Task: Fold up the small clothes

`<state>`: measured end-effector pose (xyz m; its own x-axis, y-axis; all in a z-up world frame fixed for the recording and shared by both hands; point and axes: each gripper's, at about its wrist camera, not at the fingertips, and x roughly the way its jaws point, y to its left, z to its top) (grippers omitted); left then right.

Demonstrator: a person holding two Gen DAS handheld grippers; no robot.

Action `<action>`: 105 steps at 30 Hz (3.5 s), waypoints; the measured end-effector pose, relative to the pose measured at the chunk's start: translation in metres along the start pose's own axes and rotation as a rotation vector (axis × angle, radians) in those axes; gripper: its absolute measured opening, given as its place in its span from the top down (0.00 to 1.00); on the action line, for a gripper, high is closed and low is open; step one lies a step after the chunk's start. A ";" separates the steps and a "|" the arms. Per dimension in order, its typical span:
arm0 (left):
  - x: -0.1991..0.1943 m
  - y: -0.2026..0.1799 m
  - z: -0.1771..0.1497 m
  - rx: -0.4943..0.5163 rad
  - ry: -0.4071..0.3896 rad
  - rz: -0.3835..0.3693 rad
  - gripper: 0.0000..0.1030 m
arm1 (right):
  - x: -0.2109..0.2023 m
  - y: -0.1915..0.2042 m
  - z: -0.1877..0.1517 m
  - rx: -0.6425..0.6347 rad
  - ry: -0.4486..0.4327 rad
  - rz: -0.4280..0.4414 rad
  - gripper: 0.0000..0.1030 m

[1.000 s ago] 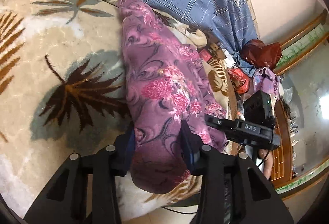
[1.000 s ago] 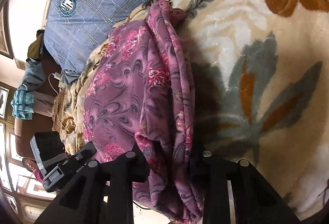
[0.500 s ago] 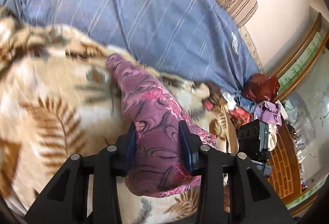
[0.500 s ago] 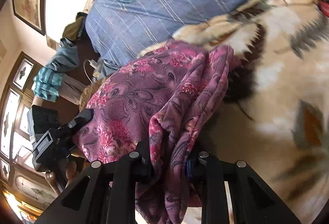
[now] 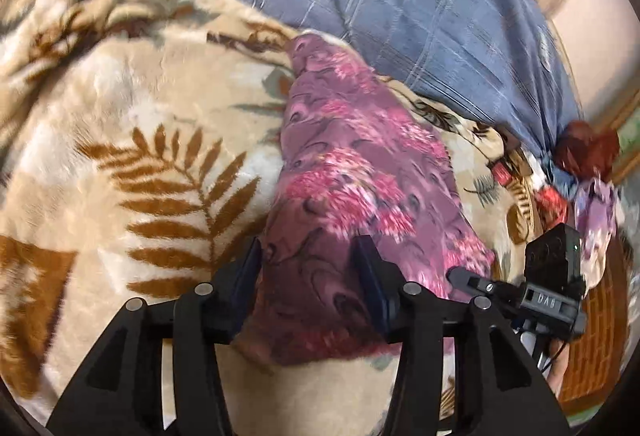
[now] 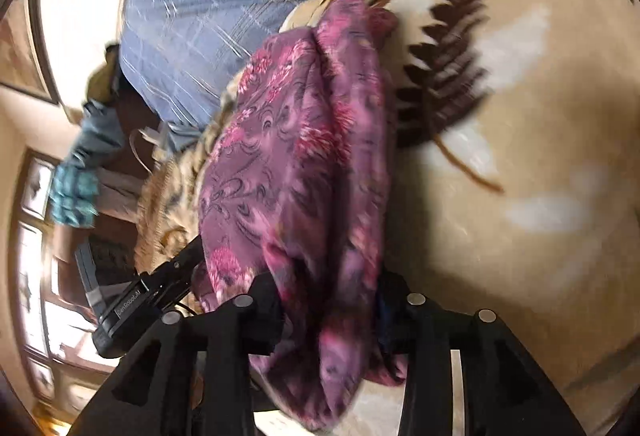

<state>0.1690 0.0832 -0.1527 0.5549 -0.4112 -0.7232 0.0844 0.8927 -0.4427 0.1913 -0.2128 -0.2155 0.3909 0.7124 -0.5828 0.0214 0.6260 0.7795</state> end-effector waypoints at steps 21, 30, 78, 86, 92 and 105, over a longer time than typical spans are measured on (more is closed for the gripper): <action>0.000 0.020 -0.037 -0.206 0.084 -0.106 0.35 | -0.012 0.004 -0.032 -0.023 0.025 -0.041 0.42; -0.006 0.009 -0.037 -0.174 0.052 -0.128 0.66 | -0.012 0.023 -0.034 -0.073 0.016 -0.078 0.78; -0.004 -0.064 -0.140 0.140 0.088 0.383 0.17 | -0.058 0.002 -0.104 -0.029 -0.107 -0.343 0.16; -0.033 -0.071 -0.134 0.146 -0.062 0.382 0.17 | -0.061 0.006 -0.107 -0.032 -0.119 -0.367 0.16; -0.036 -0.066 -0.128 0.133 -0.077 0.374 0.17 | -0.071 0.013 -0.111 -0.038 -0.168 -0.384 0.17; -0.044 -0.075 -0.130 0.159 -0.110 0.351 0.17 | -0.084 0.064 -0.121 -0.243 -0.271 -0.455 0.17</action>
<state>0.0306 0.0102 -0.1565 0.6572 -0.0619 -0.7511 -0.0039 0.9963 -0.0855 0.0486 -0.1943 -0.1438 0.6140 0.2680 -0.7424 0.0434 0.9277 0.3708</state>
